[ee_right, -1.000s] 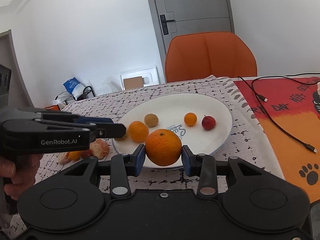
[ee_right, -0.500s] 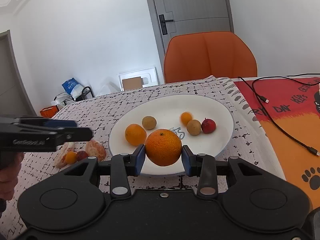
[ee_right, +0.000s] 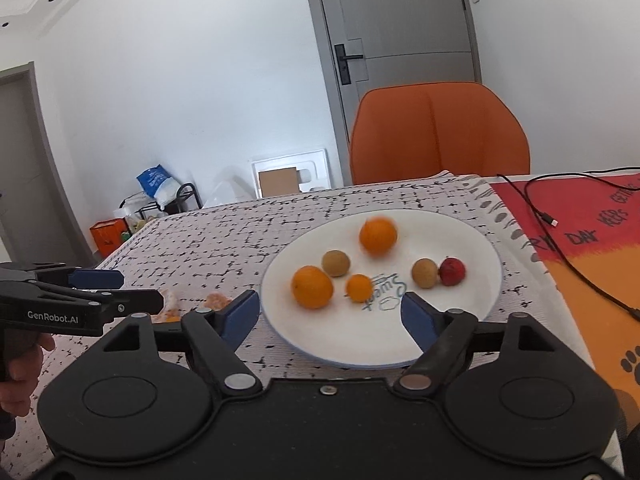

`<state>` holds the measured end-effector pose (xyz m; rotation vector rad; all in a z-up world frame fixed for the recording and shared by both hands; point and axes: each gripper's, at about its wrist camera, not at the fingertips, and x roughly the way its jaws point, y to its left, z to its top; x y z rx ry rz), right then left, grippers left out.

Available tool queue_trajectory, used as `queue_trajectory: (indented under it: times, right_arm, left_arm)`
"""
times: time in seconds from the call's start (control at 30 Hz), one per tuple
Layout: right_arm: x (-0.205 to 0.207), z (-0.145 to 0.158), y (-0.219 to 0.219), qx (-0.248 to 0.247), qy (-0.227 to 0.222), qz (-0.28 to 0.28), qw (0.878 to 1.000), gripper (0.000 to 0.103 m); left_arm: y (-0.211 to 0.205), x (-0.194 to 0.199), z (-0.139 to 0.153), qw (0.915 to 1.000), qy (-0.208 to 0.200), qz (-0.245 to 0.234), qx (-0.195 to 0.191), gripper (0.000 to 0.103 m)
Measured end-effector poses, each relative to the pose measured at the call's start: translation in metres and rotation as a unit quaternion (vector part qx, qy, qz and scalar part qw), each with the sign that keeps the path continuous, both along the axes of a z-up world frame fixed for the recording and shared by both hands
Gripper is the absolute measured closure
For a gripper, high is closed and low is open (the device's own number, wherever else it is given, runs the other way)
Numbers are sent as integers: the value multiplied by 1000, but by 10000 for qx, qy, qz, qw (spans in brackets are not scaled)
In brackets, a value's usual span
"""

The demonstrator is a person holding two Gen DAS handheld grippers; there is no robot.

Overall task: Organize fruits
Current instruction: 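Carry the orange and kiwi onto the white plate and open both tools, then move both open tools toward the pomelo segments, tangerine and red plum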

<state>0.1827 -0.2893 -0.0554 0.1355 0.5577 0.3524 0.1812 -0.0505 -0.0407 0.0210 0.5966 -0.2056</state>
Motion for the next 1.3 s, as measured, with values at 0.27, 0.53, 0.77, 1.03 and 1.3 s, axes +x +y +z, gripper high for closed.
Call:
queue_trajectory:
  times: [0.27,0.53,0.77,1.03,1.3]
  right_arm:
    - [-6,4,15,-47,-31,136,9999,15]
    - [-11,6,30,-116,-66,302,9995,13]
    - [-14,6,45,-189,-66,470,9987,13]
    - [-13,3,60,-218,-28,664,9976,13]
    - [-14,3,69,-226,-26,813,9964,13]
  left_arm:
    - [18,-10,-2,9998,0,179,-48,20]
    - [34,-14,-14,9992,116,366,-137,20]
    - [43,-19,-23,9989,154,411,-184,20]
    - [49,-20,-32,9985,238,455,-207,20]
    - [46,-11,-41,9984,334,448,-84,21]
